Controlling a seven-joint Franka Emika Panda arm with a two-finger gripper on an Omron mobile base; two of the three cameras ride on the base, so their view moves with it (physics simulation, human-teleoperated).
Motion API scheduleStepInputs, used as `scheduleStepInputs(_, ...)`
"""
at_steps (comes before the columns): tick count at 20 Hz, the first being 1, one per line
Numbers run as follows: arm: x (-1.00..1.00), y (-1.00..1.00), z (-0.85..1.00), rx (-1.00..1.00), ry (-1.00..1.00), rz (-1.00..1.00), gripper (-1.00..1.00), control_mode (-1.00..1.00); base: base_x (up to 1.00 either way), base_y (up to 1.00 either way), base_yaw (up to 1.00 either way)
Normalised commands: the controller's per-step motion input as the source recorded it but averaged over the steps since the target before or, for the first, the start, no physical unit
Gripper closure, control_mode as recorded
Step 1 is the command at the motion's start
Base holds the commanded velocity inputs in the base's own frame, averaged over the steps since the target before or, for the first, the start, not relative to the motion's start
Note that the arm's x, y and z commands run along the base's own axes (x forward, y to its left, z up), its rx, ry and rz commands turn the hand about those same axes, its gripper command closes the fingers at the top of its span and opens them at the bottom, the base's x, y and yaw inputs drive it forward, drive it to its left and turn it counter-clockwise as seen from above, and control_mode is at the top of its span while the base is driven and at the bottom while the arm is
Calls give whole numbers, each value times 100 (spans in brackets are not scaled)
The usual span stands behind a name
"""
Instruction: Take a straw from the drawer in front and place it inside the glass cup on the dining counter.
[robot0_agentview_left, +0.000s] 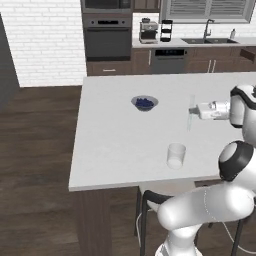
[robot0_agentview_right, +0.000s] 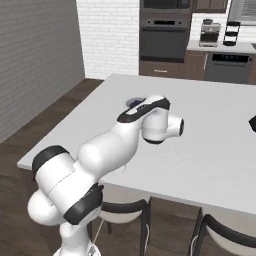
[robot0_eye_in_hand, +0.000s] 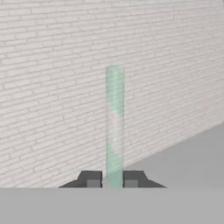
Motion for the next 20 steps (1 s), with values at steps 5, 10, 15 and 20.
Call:
scheduleStepInputs(5, -17, 19, -19, -1, -19, 5, 100, -100, 0, 0, 0)
scheduleStepInputs(10, -5, 58, -28, 0, -9, 1, 100, -100, 0, 0, 0)
scheduleStepInputs(15, 0, 41, -24, 0, -3, 0, 100, -100, 0, 0, 0)
scheduleStepInputs(20, 0, 9, -15, 0, 0, 0, 100, -100, 0, 0, 0)
